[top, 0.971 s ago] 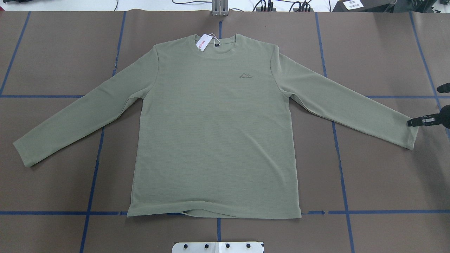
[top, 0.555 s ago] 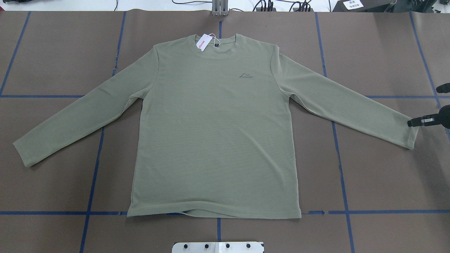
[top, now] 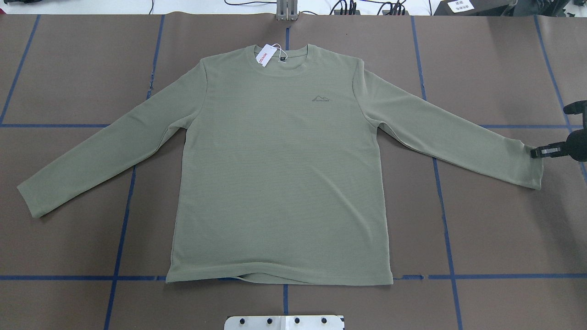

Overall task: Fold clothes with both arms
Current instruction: 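Lower the right gripper to the cuff of the sleeve nearest it and grasp, then carry the sleeve with the right gripper across the shirt toward the collar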

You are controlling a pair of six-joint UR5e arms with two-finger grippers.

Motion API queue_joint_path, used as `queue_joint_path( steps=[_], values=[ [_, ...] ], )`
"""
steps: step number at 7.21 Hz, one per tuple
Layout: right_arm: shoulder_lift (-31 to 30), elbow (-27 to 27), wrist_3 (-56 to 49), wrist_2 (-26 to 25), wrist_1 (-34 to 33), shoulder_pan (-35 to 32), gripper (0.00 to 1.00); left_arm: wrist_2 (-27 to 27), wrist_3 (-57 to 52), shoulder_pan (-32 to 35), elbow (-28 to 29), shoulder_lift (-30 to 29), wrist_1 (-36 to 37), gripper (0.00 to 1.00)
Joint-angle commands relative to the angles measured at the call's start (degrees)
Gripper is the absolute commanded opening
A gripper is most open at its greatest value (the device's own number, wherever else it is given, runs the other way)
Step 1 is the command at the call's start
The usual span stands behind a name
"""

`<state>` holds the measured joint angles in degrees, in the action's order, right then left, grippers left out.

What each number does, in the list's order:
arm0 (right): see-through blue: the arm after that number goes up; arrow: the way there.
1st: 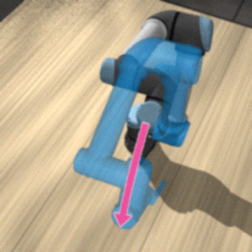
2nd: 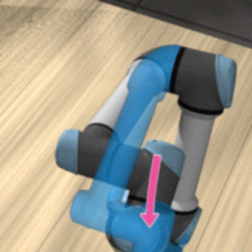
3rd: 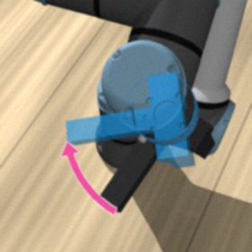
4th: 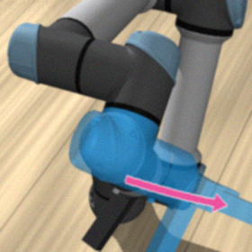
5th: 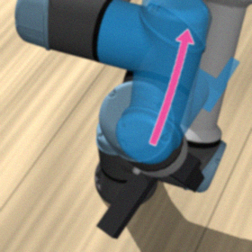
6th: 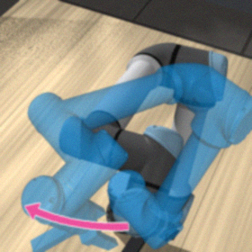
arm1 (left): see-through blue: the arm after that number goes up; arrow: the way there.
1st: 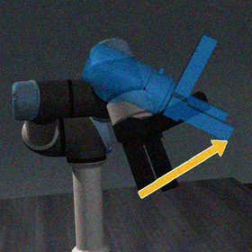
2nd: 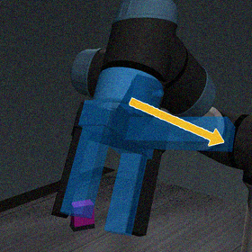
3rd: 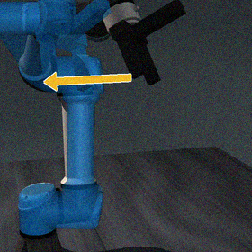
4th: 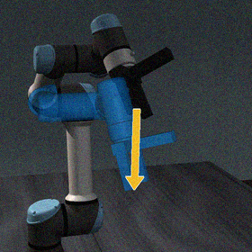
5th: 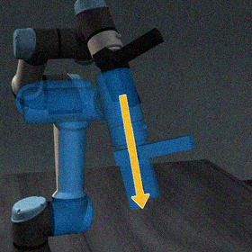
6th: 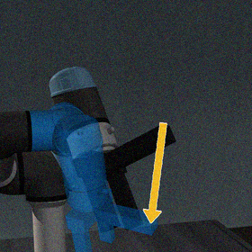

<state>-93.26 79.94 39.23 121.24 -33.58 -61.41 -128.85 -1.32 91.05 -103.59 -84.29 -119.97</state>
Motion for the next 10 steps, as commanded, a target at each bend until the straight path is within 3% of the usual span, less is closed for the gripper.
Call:
queue_joint_path(
  steps=[1, 3, 5, 6, 7, 8, 10],
  values=[
    [0.3, 6.2, 0.1, 0.1, -6.7, -0.9, 0.0, 0.0, 0.0, 0.0, 0.1, 0.0, 0.0, 1.0],
    [0.3, 22.7, 0.6, -1.3, -27.4, -1.3, 0.0, 0.0, 0.0, 0.0, 0.1, 0.0, 0.0, 1.0],
    [7.7, 32.1, 8.2, -3.9, -44.9, -0.9, 0.0, 0.0, 0.0, 0.0, 0.1, 0.0, 0.1, 1.0],
    [16.1, 32.2, 18.0, -7.1, -51.7, 2.9, 0.0, 0.0, 0.0, 0.0, 0.1, 0.0, 0.1, 1.0],
    [25.8, 31.0, 25.0, -13.9, -60.5, 9.0, 0.0, 0.0, 0.1, 0.0, 0.1, 0.0, 0.1, 1.0],
    [37.5, 25.8, 31.8, -19.4, -68.5, 12.5, 0.0, 0.0, 0.1, 0.0, 0.5, -0.2, 0.1, 1.0],
    [53.7, 11.6, 41.5, -27.2, -68.3, 17.9, 0.0, 0.0, 0.0, -0.1, 1.6, -0.6, 0.1, 1.0]
  ],
)
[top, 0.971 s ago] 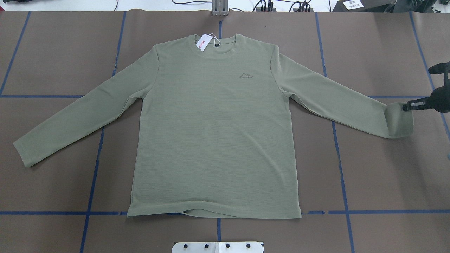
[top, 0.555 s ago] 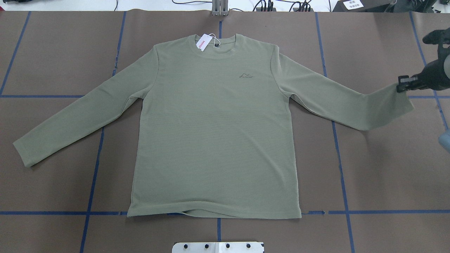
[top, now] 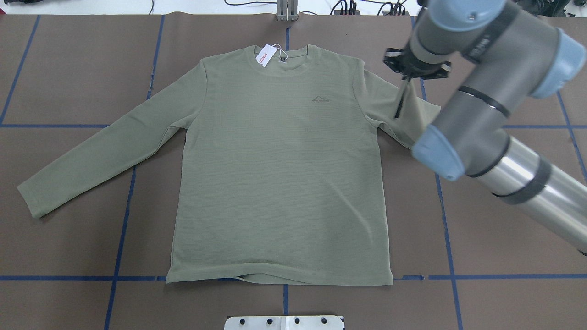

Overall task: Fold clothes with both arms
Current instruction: 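Carry the sleeve with the right gripper across the shirt toward the collar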

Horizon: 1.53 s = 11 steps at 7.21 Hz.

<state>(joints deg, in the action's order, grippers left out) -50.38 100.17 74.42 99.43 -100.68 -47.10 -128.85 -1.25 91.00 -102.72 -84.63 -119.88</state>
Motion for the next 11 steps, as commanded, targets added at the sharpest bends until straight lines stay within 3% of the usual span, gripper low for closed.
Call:
queue_joint_path(
  steps=[1, 2, 3, 4, 6, 7, 8, 11],
  values=[
    [21.5, -19.1, 8.3, -7.6, -0.9, 5.0, 0.0, 0.0, -0.1, 0.0, 0.9, -0.3, 0.0, 1.0],
    [27.5, -27.9, 8.9, -10.6, 4.2, 7.2, 0.0, 0.0, -0.1, 0.0, 0.9, -0.2, 0.0, 1.0],
    [28.1, -32.6, 8.8, -16.0, 13.2, 10.2, 0.0, 0.0, -0.1, 0.0, 1.6, -0.2, -0.1, 1.0],
    [29.3, -36.1, 8.6, -20.8, 15.7, 12.9, 0.0, 0.0, -0.1, 0.0, 2.3, -0.2, -0.1, 1.0],
    [37.0, -41.3, 8.1, -21.6, 15.6, 13.8, 0.0, 0.0, -0.1, 0.0, 3.1, -0.1, -0.2, 1.0],
    [37.3, -43.6, 8.1, -27.8, 16.6, 17.2, 0.0, 0.0, -0.1, 0.0, 3.8, -0.1, -0.8, 1.0],
    [37.6, -46.5, 8.1, -30.9, 20.0, 19.7, 0.0, 0.0, 0.0, 0.0, 5.3, 0.1, -2.9, 1.0],
    [41.2, -51.5, 8.4, -31.1, 21.0, 21.3, 0.0, 0.0, 0.3, 0.0, 7.2, -0.1, -4.9, 1.0]
  ],
)
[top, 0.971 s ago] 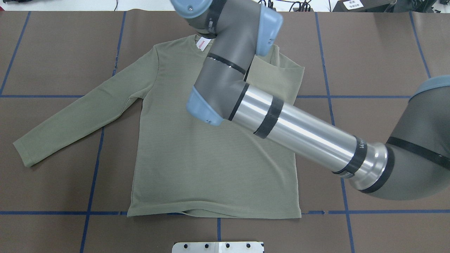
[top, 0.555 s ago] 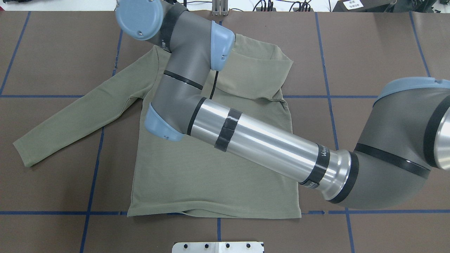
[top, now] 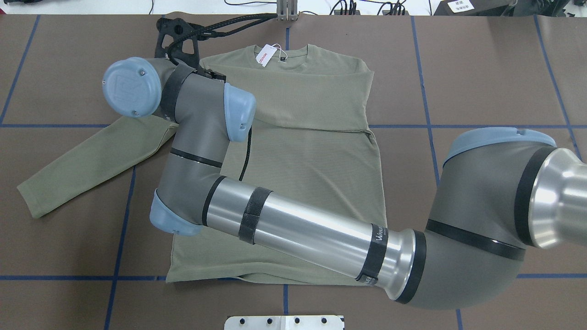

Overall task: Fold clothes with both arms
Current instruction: 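Carry the sleeve with the right gripper across the shirt toward the collar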

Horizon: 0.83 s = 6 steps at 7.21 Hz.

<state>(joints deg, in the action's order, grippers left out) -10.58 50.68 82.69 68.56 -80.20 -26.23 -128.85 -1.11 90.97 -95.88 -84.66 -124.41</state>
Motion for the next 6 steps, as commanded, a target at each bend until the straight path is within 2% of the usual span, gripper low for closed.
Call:
queue_joint_path(
  steps=[1, 2, 3, 4, 5, 6],
  values=[
    [1.9, -5.1, 0.0, -0.2, 4.0, 0.0, 0.06, 0.0, 0.1, 0.0, 0.3, -0.1, -0.4, 1.0],
    [2.1, -8.8, 0.0, -0.2, 7.4, -0.7, 0.11, 0.0, 0.1, 0.0, 0.3, -0.1, -0.4, 1.0],
    [3.1, -9.4, 0.5, -0.6, 8.8, -0.8, 0.25, 0.1, 0.1, 0.0, 0.3, -0.1, -0.5, 1.0],
    [3.6, -10.6, 0.5, -0.4, 10.7, -1.1, 0.28, 0.0, 0.1, 0.0, 0.3, -0.1, -0.5, 1.0],
    [3.9, -10.7, 0.4, 0.7, 10.8, -1.3, 0.84, 0.0, 0.1, 0.0, 0.3, -0.1, -0.5, 1.0],
    [4.2, -10.7, 0.4, 2.1, 10.8, -1.6, 1.0, 0.0, 0.1, 0.0, 0.3, -0.1, -0.5, 1.0]
  ],
)
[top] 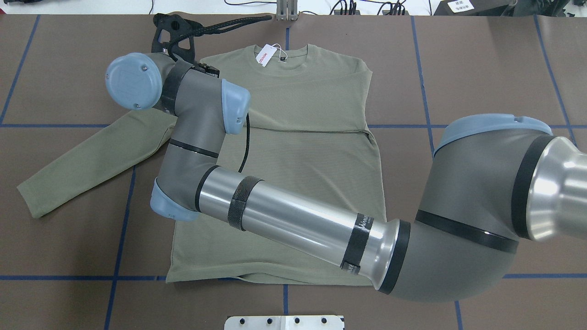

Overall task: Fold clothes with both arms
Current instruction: 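Carry the sleeve with the right gripper across the shirt toward the collar, then release the sleeve and withdraw the right gripper away from the shirt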

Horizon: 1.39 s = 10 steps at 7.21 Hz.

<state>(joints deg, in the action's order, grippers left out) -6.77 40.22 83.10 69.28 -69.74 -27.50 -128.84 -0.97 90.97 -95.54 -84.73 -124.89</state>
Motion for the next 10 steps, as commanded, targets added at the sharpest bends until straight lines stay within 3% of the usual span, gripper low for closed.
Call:
queue_joint_path(
  steps=[1, 2, 3, 4, 5, 6, 7, 8, 10],
  values=[
    [0.5, 0.0, -0.2, 4.3, 0.2, -1.5, 1.0, 0.0, 0.0, 0.0, 0.1, 0.0, 0.0, 1.0],
    [0.5, 0.8, -1.5, 8.7, -0.3, -3.3, 1.0, 0.0, 0.1, 0.0, 0.2, -0.4, -0.1, 1.0],
    [-0.7, 4.4, -5.4, 16.0, -6.2, -6.7, 1.0, 0.0, 0.1, 0.0, -0.2, -0.4, -1.8, 1.0],
    [-4.4, 12.6, -11.8, 23.0, -13.9, -10.7, 1.0, 0.0, 0.3, -0.2, -0.8, 0.4, -8.5, 1.0],
    [-11.0, 21.9, -14.8, 30.4, -16.4, -14.3, 1.0, -2.5, 0.4, -2.4, -0.7, 1.7, -12.4, 1.0],
    [-17.4, 29.2, -17.4, 34.5, -16.6, -17.2, 1.0, -5.6, 3.7, -7.3, -1.1, 1.9, -13.3, 1.0],
    [-23.5, 35.0, -22.2, 38.8, -16.7, -20.3, 1.0, -4.6, 11.1, -11.7, -1.2, 4.7, -19.8, 1.0],
    [-30.6, 41.6, -29.0, 42.9, -17.3, -23.7, 1.0, 1.3, 17.9, -17.3, -1.5, 8.3, -27.4, 1.0],
    [-44.7, 51.9, -44.5, 53.2, -18.3, -32.9, 1.0, 6.8, 23.9, -26.1, -2.0, 13.0, -33.1, 1.0]
  ],
)
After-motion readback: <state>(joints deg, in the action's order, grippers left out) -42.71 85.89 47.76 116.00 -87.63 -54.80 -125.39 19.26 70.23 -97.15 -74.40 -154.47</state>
